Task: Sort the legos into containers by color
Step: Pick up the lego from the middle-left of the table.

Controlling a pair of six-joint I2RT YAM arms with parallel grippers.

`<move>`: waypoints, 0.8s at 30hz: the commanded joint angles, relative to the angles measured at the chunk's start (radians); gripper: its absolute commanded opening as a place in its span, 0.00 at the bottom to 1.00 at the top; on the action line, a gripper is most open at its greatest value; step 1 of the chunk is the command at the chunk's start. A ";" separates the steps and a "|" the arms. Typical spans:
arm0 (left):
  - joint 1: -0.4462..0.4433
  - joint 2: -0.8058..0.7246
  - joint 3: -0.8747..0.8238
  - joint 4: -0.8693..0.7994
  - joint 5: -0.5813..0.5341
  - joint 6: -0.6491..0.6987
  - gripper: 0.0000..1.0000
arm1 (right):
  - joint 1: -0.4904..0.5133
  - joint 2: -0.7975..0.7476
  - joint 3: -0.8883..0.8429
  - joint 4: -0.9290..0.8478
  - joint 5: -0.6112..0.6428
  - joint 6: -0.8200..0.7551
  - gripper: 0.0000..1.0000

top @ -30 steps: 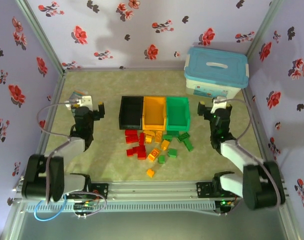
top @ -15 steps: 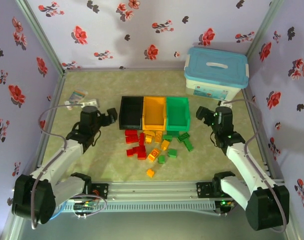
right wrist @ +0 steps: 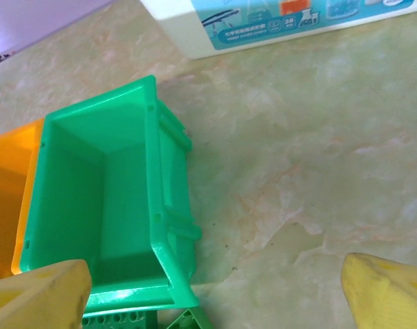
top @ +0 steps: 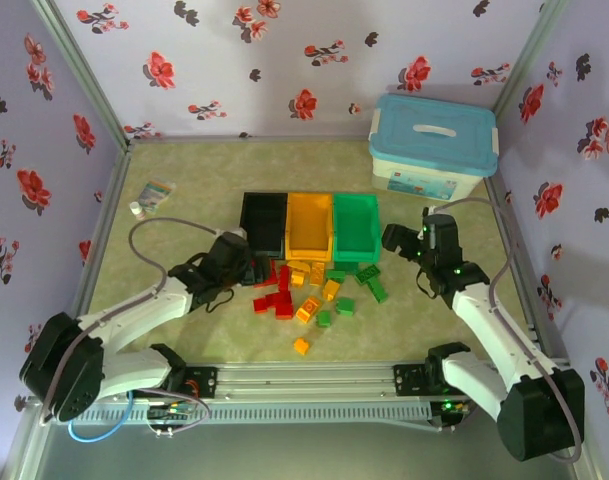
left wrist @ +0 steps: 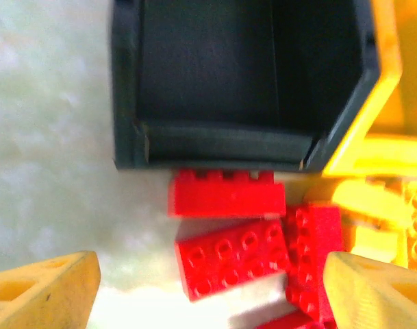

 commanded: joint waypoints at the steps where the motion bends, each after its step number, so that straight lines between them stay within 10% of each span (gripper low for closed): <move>1: -0.063 0.024 0.022 -0.092 -0.016 -0.092 0.83 | 0.008 0.010 -0.012 -0.013 -0.023 0.012 0.94; 24: -0.246 -0.067 -0.131 -0.140 -0.047 -0.309 0.70 | 0.028 0.027 -0.040 0.005 -0.024 0.035 0.90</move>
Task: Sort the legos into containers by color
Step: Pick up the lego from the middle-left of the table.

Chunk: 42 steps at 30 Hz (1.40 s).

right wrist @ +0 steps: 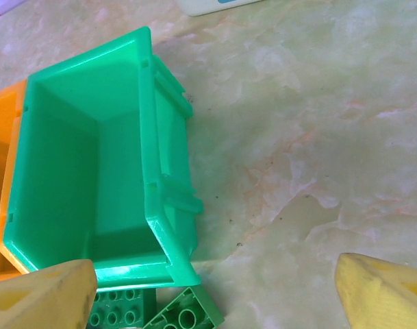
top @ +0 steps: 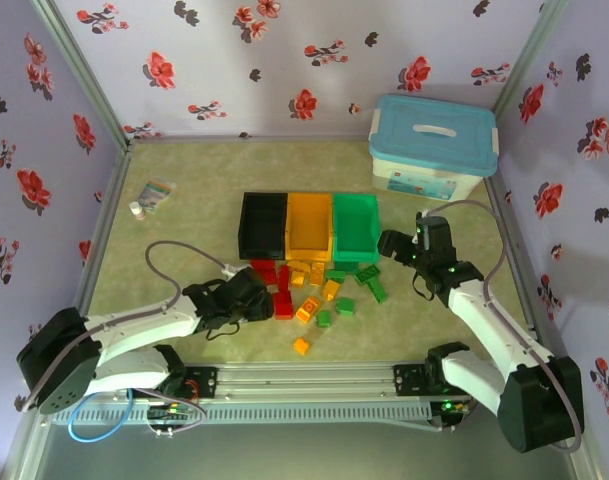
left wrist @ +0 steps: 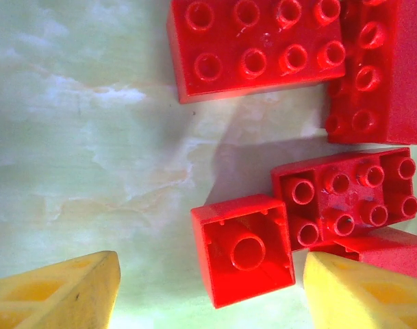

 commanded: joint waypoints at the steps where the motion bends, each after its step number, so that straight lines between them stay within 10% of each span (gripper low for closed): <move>1: -0.008 -0.038 -0.024 -0.013 -0.028 -0.032 0.70 | 0.008 -0.017 -0.020 0.005 -0.003 0.021 0.90; 42: -0.033 0.102 0.020 0.057 -0.039 -0.023 0.58 | 0.028 -0.001 -0.048 0.030 -0.001 0.038 0.89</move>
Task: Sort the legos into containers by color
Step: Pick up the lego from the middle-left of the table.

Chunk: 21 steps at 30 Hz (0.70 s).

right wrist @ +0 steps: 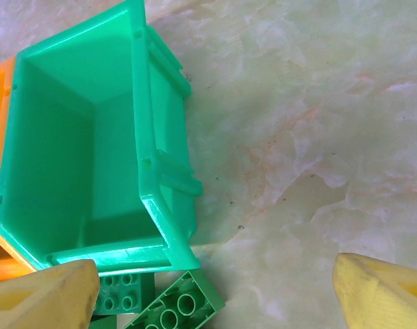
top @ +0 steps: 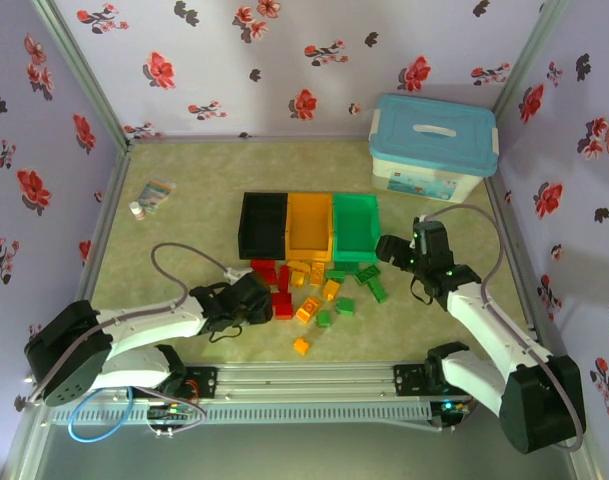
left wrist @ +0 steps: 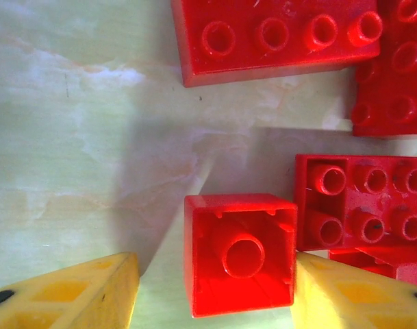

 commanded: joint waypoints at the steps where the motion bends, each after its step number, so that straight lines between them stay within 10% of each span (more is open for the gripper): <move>1: -0.008 0.033 0.035 0.007 -0.023 0.012 0.58 | 0.007 0.002 -0.014 0.022 0.004 0.013 0.89; 21: -0.007 0.077 0.105 -0.080 -0.063 0.030 0.33 | 0.007 0.032 -0.020 0.060 -0.006 0.023 0.88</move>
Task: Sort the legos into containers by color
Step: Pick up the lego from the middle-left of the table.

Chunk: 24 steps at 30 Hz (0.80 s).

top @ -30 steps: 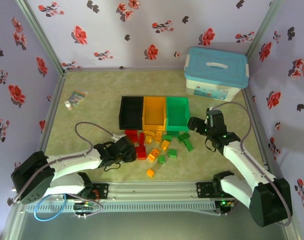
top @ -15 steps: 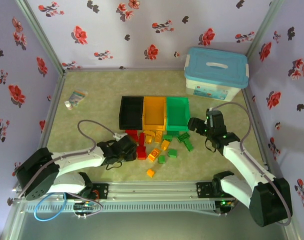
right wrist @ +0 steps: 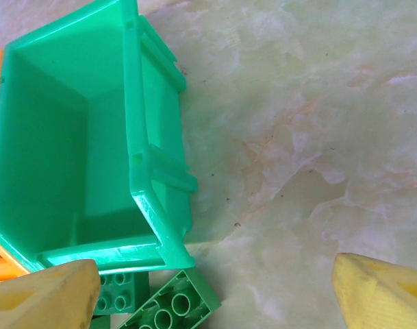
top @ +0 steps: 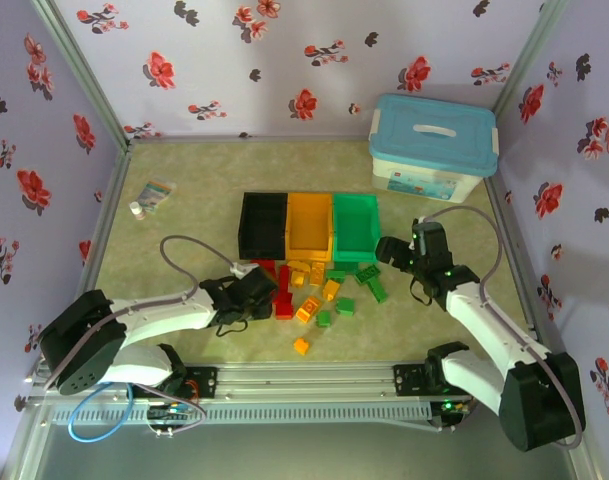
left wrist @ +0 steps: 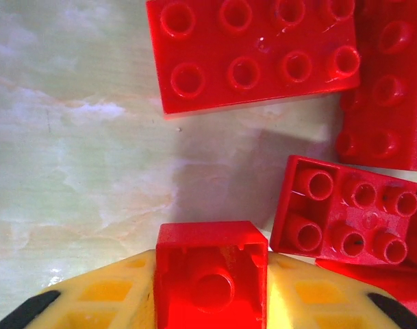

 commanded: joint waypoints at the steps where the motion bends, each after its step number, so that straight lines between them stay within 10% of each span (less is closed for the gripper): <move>1: -0.007 -0.007 0.034 -0.059 -0.040 0.021 0.32 | 0.009 0.020 -0.005 0.043 -0.009 0.023 0.88; 24: 0.025 -0.129 0.204 -0.194 -0.128 0.132 0.26 | 0.009 0.019 -0.029 0.049 -0.021 0.023 0.88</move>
